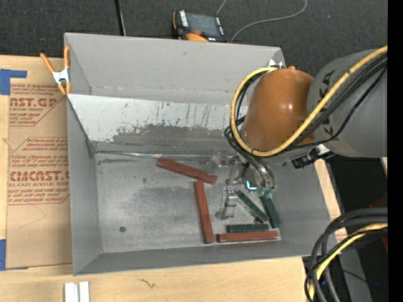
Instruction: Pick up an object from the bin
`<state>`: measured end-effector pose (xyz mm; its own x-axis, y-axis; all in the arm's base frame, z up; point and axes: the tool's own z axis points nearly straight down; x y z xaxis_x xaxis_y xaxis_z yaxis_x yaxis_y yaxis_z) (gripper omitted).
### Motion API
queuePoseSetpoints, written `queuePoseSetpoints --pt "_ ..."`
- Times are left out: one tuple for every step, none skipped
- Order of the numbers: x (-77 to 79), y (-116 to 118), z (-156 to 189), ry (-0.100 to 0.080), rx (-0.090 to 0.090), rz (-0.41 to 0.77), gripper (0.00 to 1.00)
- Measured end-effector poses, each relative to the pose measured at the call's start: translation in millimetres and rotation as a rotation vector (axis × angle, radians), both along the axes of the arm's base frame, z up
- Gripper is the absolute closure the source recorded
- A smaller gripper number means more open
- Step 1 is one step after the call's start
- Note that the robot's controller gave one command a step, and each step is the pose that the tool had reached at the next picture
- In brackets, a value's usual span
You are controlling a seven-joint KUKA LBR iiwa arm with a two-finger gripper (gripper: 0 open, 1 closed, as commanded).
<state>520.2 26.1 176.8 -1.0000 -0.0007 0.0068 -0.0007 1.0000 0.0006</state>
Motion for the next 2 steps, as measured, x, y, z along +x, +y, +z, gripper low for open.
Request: queuePoseSetpoints --pt "19.8 -10.4 -90.9 -0.005 0.003 0.545 0.0" --pt "37.4 10.5 -107.7 -0.009 0.004 0.787 0.0"
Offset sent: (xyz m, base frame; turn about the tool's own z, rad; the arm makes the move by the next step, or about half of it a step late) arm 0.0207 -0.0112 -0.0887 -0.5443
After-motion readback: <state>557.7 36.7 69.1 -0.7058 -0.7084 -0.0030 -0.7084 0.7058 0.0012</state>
